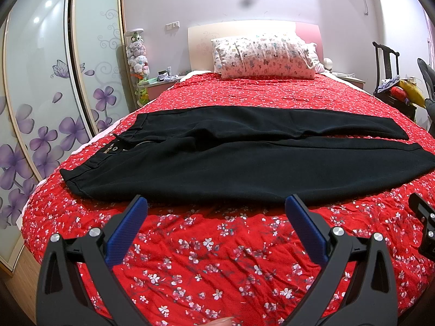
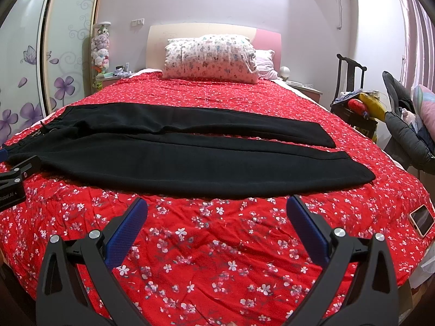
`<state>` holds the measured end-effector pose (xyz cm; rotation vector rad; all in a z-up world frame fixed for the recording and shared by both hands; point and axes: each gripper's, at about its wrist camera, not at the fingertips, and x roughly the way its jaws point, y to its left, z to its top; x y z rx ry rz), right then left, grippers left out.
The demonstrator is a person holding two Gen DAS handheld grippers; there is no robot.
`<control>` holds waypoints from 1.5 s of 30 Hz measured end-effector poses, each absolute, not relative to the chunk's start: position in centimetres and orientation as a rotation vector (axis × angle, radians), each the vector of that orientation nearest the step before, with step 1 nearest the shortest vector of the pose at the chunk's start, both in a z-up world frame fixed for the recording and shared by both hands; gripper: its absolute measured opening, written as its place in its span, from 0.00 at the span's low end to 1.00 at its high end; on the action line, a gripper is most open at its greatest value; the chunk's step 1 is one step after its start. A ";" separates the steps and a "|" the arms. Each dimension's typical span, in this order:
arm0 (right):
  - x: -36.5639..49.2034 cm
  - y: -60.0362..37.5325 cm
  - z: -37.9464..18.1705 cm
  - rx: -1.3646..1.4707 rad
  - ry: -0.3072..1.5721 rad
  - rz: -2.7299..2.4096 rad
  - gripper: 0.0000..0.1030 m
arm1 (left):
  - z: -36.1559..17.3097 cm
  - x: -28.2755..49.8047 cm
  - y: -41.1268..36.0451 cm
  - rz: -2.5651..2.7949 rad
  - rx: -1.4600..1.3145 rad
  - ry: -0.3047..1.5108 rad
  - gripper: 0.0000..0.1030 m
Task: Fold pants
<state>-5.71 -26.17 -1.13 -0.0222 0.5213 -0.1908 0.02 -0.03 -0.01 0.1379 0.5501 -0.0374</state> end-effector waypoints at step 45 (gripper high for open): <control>-5.5 -32.8 0.9 0.094 0.439 -0.054 0.99 | 0.8 1.7 1.2 -0.017 0.105 0.524 0.98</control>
